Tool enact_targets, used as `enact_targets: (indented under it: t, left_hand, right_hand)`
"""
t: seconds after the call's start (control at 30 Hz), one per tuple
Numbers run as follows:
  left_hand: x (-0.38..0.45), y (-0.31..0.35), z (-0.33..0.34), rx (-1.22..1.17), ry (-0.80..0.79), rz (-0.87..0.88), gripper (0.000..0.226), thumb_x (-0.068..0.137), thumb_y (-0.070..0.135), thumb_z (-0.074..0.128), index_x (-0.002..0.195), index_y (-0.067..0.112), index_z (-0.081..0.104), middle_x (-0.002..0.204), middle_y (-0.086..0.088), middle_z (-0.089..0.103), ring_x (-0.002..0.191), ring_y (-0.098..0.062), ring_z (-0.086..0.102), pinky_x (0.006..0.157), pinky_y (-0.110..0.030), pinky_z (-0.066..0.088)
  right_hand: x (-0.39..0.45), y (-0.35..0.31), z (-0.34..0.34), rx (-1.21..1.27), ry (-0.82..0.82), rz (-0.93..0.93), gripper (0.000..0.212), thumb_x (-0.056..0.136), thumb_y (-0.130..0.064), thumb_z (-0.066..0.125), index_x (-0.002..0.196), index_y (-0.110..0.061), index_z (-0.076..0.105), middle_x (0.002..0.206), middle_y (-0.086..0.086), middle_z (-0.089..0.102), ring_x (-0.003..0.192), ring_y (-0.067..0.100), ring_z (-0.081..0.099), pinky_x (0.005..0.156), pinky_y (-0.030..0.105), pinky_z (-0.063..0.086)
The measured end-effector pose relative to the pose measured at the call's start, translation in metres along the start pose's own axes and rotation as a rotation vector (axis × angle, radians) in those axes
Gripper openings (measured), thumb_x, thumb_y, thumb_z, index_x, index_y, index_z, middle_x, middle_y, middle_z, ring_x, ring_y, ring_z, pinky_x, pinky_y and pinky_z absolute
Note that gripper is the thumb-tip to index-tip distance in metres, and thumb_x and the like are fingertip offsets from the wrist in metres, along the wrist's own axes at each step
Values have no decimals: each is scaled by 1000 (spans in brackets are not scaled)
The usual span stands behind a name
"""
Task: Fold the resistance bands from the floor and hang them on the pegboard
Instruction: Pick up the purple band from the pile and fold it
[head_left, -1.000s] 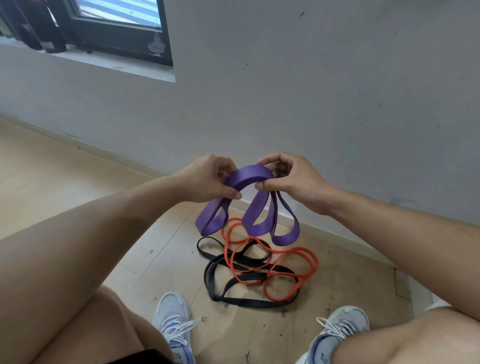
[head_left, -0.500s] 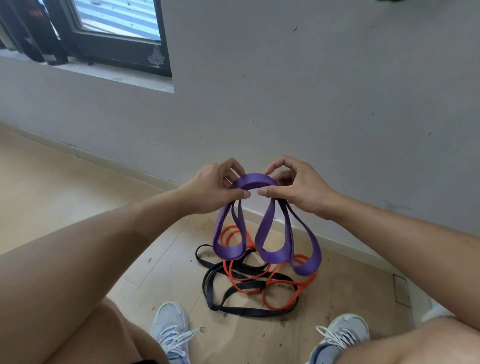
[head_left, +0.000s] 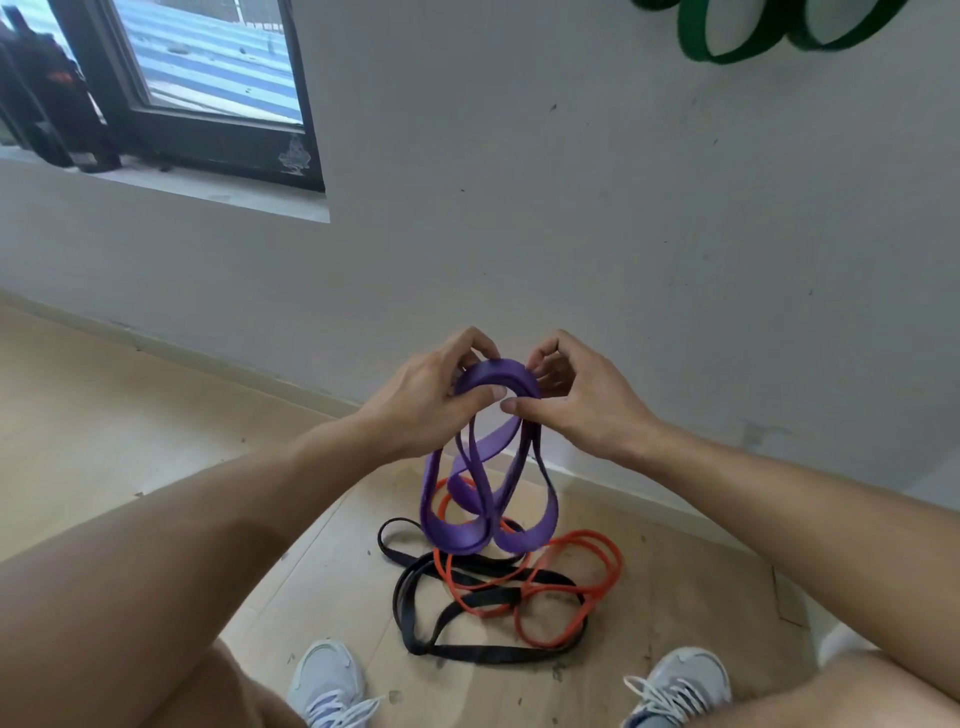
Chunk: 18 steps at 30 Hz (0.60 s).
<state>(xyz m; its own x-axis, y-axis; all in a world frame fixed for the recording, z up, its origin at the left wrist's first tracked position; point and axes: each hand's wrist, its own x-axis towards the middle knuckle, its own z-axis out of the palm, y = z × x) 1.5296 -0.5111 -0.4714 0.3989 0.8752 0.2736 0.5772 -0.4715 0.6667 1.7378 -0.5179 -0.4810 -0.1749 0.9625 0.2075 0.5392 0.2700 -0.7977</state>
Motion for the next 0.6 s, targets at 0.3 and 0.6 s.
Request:
enact_targets:
  t: [0.3, 0.6]
  left_hand:
    - [0, -16, 5, 103, 130, -26, 71, 72, 53, 84, 130, 34, 49, 117, 13, 59, 102, -6, 60, 89, -39, 57]
    - [3, -7, 19, 204, 193, -23, 16, 86, 28, 73, 100, 21, 71, 92, 8, 73, 87, -9, 68, 80, -37, 61]
  right_hand:
    - [0, 8, 3, 43, 93, 12, 33, 79, -32, 89, 103, -27, 66, 91, -6, 74, 81, 8, 71, 75, 24, 59]
    - [2, 11, -4, -13, 161, 44, 35, 78, -35, 90, 103, -31, 67, 97, -11, 71, 79, 9, 71, 67, 25, 61]
